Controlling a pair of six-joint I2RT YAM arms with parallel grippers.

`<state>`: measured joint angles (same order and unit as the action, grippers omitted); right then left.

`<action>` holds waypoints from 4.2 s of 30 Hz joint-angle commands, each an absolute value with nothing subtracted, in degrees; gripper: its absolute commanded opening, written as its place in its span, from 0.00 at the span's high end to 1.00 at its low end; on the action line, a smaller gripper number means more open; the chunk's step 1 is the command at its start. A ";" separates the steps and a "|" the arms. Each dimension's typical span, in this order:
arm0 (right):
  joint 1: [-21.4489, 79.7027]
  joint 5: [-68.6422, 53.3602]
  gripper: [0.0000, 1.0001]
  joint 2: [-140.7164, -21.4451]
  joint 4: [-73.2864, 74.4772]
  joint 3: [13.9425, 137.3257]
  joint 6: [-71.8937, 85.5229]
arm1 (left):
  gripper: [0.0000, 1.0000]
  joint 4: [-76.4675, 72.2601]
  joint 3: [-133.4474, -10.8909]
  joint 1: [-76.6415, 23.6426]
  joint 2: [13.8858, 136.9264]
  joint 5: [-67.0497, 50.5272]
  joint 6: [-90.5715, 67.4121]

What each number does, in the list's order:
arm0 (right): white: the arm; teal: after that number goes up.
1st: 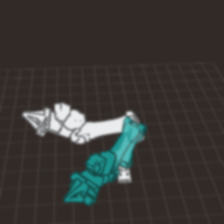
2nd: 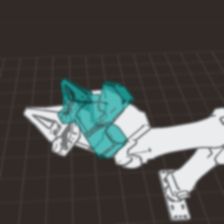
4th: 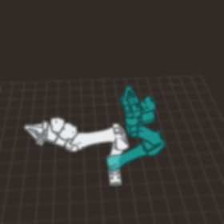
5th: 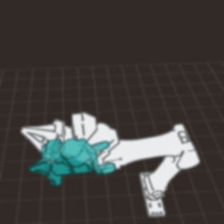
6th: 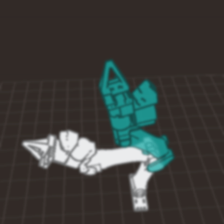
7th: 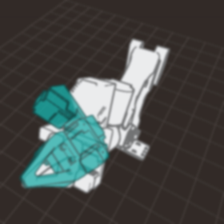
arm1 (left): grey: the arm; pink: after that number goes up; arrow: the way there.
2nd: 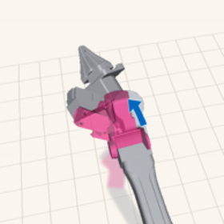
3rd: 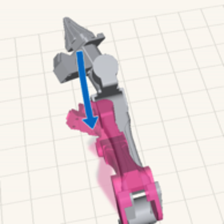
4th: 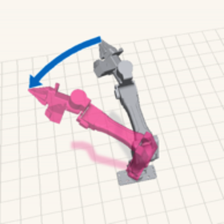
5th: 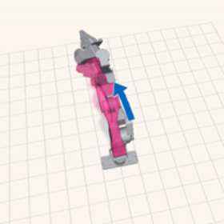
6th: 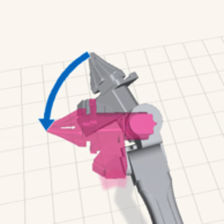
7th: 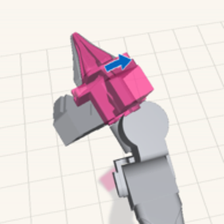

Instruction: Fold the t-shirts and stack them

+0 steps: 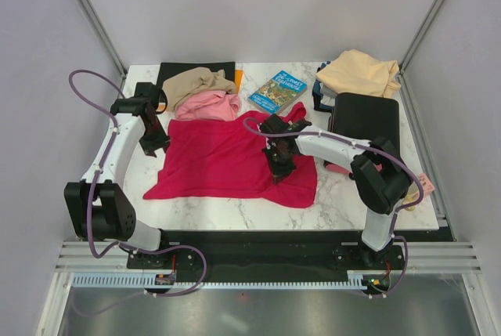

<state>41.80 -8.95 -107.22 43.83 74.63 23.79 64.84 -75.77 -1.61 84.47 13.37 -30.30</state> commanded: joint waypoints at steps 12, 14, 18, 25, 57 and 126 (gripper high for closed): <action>49.99 -8.00 0.95 -94.66 45.97 64.70 36.20 | 0.62 61.53 -80.24 -1.76 86.83 11.95 -28.92; 52.20 -7.82 0.94 -94.66 44.57 62.42 39.62 | 0.62 60.82 -81.20 -1.76 87.45 12.48 -28.65; 59.74 -7.38 0.93 -96.41 42.45 60.03 44.55 | 0.62 59.07 -82.09 -1.76 89.29 12.57 -28.48; 66.71 -3.70 0.57 -97.21 44.21 63.80 50.71 | 0.62 57.92 -80.51 -2.11 87.55 11.78 -28.30; 43.16 11.87 1.00 -106.43 41.93 75.76 27.60 | 0.98 55.72 -71.54 -5.45 90.26 3.78 -28.39; 27.34 13.70 0.51 -119.61 56.95 110.13 20.39 | 0.76 62.40 -80.35 -17.67 97.12 5.97 -32.43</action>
<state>29.12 11.09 -119.48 55.57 106.39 21.47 61.39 -82.32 -17.96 99.37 3.57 -34.20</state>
